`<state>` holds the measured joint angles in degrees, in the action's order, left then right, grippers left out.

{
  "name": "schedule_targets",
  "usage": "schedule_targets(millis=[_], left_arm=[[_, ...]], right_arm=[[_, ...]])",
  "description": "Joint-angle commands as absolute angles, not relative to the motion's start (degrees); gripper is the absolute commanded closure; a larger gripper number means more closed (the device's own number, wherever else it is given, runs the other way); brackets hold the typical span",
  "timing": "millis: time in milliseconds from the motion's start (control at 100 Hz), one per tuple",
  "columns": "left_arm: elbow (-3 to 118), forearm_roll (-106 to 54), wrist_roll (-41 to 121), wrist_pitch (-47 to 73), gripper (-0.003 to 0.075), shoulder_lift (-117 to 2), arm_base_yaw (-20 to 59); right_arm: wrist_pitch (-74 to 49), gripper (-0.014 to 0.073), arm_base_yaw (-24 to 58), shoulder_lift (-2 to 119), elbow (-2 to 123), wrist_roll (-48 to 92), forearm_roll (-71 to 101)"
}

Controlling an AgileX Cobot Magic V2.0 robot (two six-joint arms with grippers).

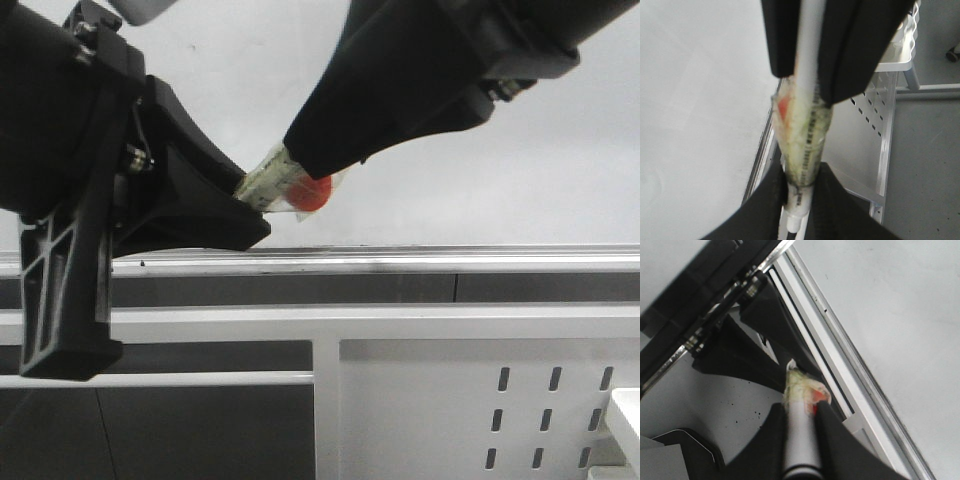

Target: Write number 1 on whiteboard

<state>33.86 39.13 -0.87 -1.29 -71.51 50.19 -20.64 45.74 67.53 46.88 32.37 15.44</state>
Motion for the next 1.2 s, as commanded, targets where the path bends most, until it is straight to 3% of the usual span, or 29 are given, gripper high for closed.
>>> schedule_targets(millis=[0, 150, 220, 360, 540, 610, 740, 940, 1190], left_arm=[[35.68, 38.8, -2.23, -2.82, 0.0633, -70.0, 50.63], [35.68, 38.29, -2.23, 0.45, 0.0319, -69.6, 50.53], [35.68, 36.01, -2.23, 5.09, 0.0273, -68.51, 50.53], [35.68, 31.61, -2.23, 12.25, 0.0324, -64.24, 50.53], [35.56, 30.76, -2.63, 13.08, 0.043, -55.89, 50.53], [35.56, 30.76, -4.03, 14.84, 0.051, -52.93, 50.16], [35.56, 30.76, -10.62, 18.58, 0.0743, -49.12, 46.6], [35.45, 30.04, -18.79, 13.22, 0.0739, -48.14, 35.37], [33.25, 26.81, -18.79, -9.32, 0.074, -48.14, 26.75]], right_arm=[[-16.13, 0.0666, 45.53, 66.46, 48.92, 32.71, 15.37], [-13.13, 0.0666, 45.42, 65.64, 48.92, 32.6, 15.48], [-12.98, 0.0666, 45.3, 64.55, 48.92, 32.18, 15.48], [-13.19, 0.0663, 44.02, 60.76, 47.97, 31.36, 15.48], [-13.36, 0.0663, 42.13, 53.03, 45.74, 26.15, 15.48], [-13.7, 0.0663, 41.32, 49.44, 44.19, 24.13, 15.48], [-12.69, 0.0662, 39.68, 42.44, 41.88, 24.13, 15.48], [-12.05, 0.0661, 32.45, 39.3, 41.64, 22.02, 15.48], [-9.64, 0.0662, 28.5, 41.25, 41.64, 22.02, 15.48]])
